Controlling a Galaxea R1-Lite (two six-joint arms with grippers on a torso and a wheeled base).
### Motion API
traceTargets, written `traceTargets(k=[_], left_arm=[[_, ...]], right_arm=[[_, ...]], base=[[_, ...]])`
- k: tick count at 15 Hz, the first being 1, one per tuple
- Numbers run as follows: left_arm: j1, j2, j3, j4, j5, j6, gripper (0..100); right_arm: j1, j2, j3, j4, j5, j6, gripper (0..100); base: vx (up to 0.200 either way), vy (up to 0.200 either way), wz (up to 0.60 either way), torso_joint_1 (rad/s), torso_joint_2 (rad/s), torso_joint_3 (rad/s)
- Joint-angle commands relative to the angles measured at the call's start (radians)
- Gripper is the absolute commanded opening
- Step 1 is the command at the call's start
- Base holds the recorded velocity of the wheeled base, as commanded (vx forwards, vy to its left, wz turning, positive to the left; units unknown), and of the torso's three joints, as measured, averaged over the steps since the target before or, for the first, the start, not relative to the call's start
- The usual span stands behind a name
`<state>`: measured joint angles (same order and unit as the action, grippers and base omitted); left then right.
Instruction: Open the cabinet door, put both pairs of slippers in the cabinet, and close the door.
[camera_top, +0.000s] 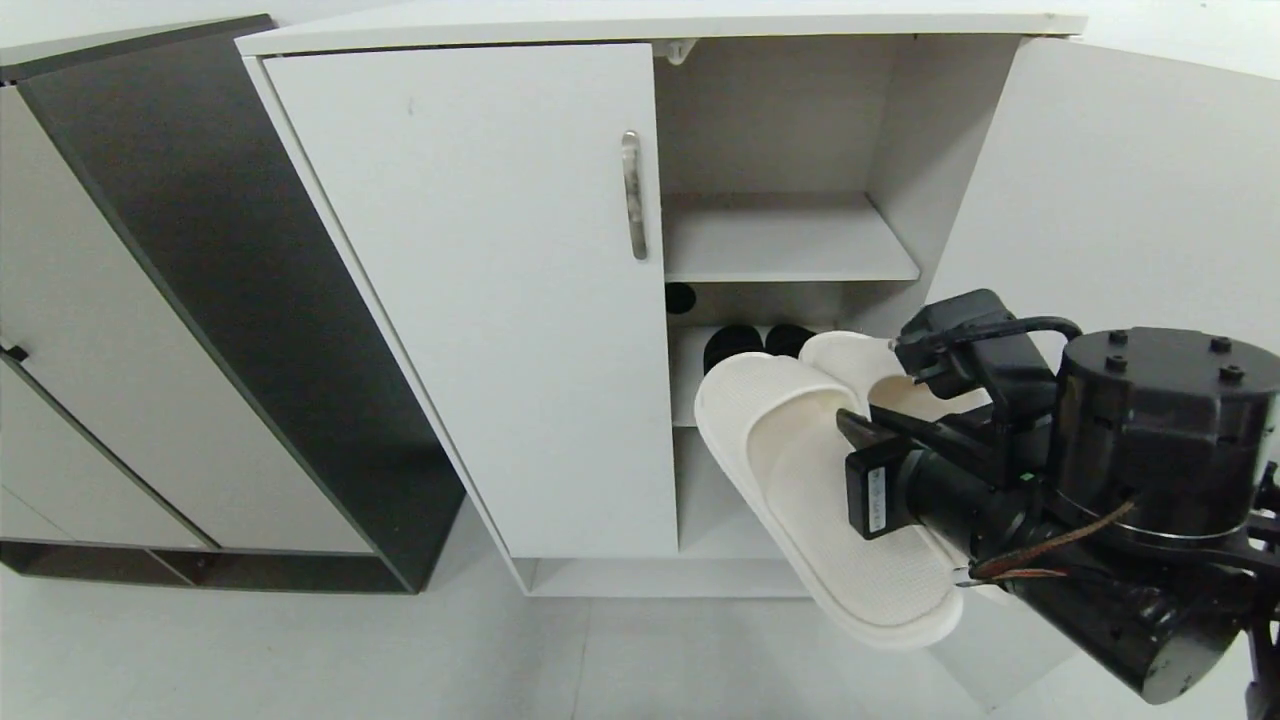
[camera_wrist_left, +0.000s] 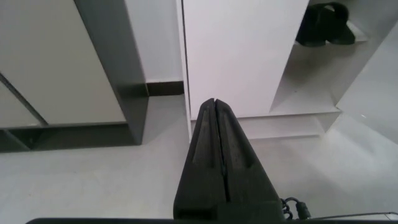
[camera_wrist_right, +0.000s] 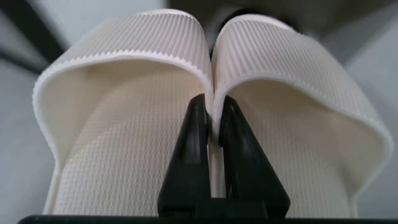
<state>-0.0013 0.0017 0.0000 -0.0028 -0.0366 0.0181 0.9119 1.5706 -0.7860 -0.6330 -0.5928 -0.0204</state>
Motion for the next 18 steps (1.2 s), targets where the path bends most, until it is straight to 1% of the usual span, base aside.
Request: traceTargets(k=[1,3,5,6,7,9,13,17,18], left_arm=[[0.000,0.000,0.000,0.000,0.000,0.000,0],[0.000,0.000,0.000,0.000,0.000,0.000,0],[0.000,0.000,0.000,0.001,0.000,0.002,0],[0.000,0.000,0.000,0.000,0.000,0.002,0],[0.000,0.000,0.000,0.000,0.000,0.002,0],[0.000,0.000,0.000,0.000,0.000,0.002,0],[0.000,0.000,0.000,0.000,0.000,0.002,0],[0.000,0.000,0.000,0.000,0.000,0.003,0],[0.000,0.000,0.000,0.000,0.000,0.003,0]], right_arm=[[0.030,0.048,-0.128,0.102,-0.094,0.054,0],[0.053,0.081,-0.272,0.276,-0.216,0.143,0],[0.064,0.088,-0.384,0.384,-0.259,0.177,0],[0.064,0.091,-0.429,0.406,-0.294,0.175,0],[0.062,0.103,-0.467,0.404,-0.332,0.171,0],[0.061,0.109,-0.478,0.395,-0.338,0.146,0],[0.044,0.146,-0.473,0.297,-0.338,0.120,0],[0.041,0.146,-0.472,0.291,-0.337,0.112,0],[0.041,0.146,-0.461,0.289,-0.337,0.114,0]], base=[[0.000,0.000,0.00,0.000,0.00,0.000],[0.000,0.000,0.00,0.000,0.00,0.000],[0.000,0.000,0.00,0.000,0.00,0.000],[0.000,0.000,0.00,0.000,0.00,0.000],[0.000,0.000,0.00,0.000,0.00,0.000],[0.000,0.000,0.00,0.000,0.00,0.000],[0.000,0.000,0.00,0.000,0.00,0.000],[0.000,0.000,0.00,0.000,0.00,0.000],[0.200,0.000,0.00,0.002,0.01,-0.002]])
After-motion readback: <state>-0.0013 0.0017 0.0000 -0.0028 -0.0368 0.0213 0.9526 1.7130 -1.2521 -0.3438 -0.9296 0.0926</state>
